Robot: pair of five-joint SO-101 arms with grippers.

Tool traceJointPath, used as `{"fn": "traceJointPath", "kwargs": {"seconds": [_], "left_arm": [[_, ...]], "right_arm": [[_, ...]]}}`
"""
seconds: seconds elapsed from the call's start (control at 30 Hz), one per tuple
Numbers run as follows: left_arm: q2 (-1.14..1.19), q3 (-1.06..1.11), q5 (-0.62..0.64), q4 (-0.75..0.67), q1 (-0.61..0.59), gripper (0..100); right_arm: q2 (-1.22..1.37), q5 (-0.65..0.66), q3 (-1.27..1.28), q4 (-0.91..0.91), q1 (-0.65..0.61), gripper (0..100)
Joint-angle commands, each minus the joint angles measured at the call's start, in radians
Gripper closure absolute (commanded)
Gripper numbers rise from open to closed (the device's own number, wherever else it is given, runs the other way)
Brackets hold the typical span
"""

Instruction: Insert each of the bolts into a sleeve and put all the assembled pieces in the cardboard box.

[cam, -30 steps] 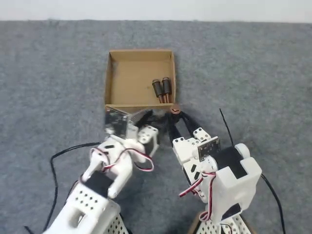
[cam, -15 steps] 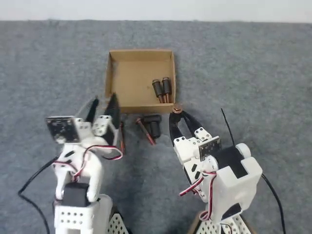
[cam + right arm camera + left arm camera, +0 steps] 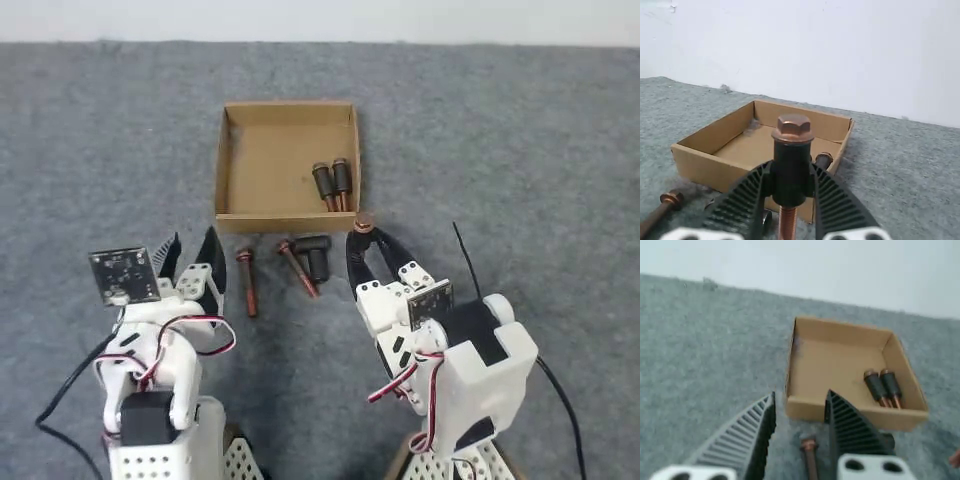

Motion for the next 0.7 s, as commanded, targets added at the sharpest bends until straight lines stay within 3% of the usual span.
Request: {"fn": "traceJointPath", "kwargs": {"seconds": [0.0,0.27,0.57,0.67], "left_arm": [[-0.021,0.027,-0.012,0.005,-0.006,85],[-0.021,0.216,-0.014,0.002,-0.006,85],[-0.021,0.217,-0.014,0.029,-0.043,85],[-0.021,0.217,-0.014,0.029,-0.043,91]], "right_arm": [[-0.012,0.012,0.02,-0.03,0.018,99.2],[-0.01,0.012,0.02,-0.03,0.018,99.2],[-0.01,0.012,0.02,-0.03,0.016,99.2],[-0.015,0.012,0.018,-0.03,0.016,99.2]]}}
